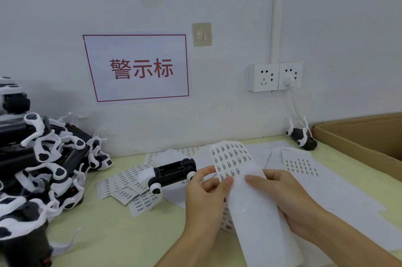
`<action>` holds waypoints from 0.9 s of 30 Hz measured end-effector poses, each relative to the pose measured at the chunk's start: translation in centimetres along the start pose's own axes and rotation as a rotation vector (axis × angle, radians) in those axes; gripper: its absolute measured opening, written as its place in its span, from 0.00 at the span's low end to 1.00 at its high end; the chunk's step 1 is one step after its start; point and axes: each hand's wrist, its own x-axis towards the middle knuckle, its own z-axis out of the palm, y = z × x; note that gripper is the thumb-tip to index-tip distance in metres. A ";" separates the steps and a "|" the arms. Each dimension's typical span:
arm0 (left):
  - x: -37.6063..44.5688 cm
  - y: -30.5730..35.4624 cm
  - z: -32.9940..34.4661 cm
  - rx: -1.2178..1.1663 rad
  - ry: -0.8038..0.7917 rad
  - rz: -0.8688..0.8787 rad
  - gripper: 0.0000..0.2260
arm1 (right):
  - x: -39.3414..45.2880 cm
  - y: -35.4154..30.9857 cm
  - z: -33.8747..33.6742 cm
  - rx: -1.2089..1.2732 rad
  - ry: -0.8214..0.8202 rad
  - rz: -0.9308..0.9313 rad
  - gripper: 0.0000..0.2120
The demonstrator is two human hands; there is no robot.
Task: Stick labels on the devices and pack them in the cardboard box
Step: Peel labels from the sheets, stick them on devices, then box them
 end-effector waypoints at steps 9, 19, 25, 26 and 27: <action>0.2 0.2 0.2 -0.266 -0.098 -0.164 0.09 | -0.3 -0.3 0.3 0.000 -0.059 -0.019 0.09; -0.5 0.1 0.0 0.574 0.073 0.591 0.13 | -0.5 0.1 0.4 -0.123 0.035 -0.107 0.06; -0.8 0.0 0.4 0.795 -0.084 0.742 0.05 | -0.5 0.4 0.7 -0.324 0.092 -0.262 0.08; -0.8 0.1 0.5 0.777 -0.093 0.712 0.05 | -0.5 0.4 0.6 -0.349 0.101 -0.284 0.10; -0.8 0.2 0.5 0.736 -0.094 0.668 0.05 | -0.6 0.4 0.6 -0.378 0.103 -0.306 0.12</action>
